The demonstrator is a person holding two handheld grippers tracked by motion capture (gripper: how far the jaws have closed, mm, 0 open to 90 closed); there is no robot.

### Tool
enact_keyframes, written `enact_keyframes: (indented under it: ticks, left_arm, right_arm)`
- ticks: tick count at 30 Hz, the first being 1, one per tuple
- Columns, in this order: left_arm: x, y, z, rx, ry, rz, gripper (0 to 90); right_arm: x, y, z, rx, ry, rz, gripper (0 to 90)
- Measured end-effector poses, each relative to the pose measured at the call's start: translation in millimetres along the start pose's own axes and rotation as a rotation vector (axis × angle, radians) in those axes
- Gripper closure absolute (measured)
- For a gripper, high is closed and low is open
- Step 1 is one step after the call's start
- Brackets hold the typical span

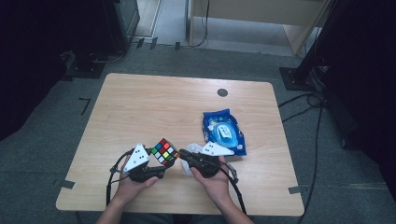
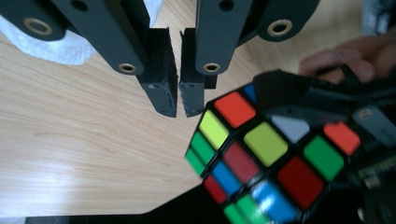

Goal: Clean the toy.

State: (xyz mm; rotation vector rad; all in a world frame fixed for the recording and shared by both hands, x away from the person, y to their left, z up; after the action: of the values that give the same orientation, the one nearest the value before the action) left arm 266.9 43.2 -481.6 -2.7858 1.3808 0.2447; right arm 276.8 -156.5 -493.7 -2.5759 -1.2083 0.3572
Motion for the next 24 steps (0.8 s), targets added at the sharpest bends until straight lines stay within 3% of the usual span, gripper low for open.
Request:
enact_keyframes:
  ticks: [4, 8, 11, 13, 15, 20, 24]
  left_arm:
    - [2.2, 3.3, 2.2, 0.011, -0.008, 0.001, 34.1]
    - [0.6, 2.6, -0.3, 0.011, 0.014, -0.007, 34.1]
    - [-1.3, 0.5, -1.5, -0.014, 0.029, 0.000, 34.1]
    - [-1.7, -0.3, -2.5, -0.024, 0.036, -0.001, 34.0]
    - [-1.9, -0.5, -2.7, -0.025, 0.035, -0.004, 34.0]
    - [-1.8, -1.2, -2.1, -0.046, 0.035, 0.023, 34.0]
    - [2.2, 2.8, 3.7, -0.010, -0.014, 0.031, 34.0]
  right_arm:
    - [-4.3, 1.4, -5.2, 0.003, 0.031, -0.002, 85.8]
    - [-8.3, 3.1, -10.6, -0.024, 0.053, 0.039, 84.2]
    - [-7.3, 2.8, -7.1, -0.096, 0.001, 0.070, 86.6]
    - [-3.5, -0.2, 0.0, -0.131, -0.038, 0.053, 87.6]
    - [0.8, -5.3, 4.1, -0.134, -0.047, 0.013, 89.3]
    - [1.4, -10.8, -0.1, -0.124, -0.024, -0.011, 90.0]
    - [-1.3, -8.8, -3.2, -0.110, 0.000, -0.012, 90.0]
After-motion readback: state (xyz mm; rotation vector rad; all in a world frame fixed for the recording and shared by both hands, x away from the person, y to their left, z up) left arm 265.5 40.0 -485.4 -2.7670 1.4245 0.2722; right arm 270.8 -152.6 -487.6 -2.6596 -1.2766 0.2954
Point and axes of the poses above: each handheld gripper's, and its own axes: x roughly forward along the jaws, z roughly out of its underside, y roughly to its right, the point moved 3 cm from there along x, roughly forward along the jaws, and after that the axes turned 12 degrees about y, right-handed, at the moved point
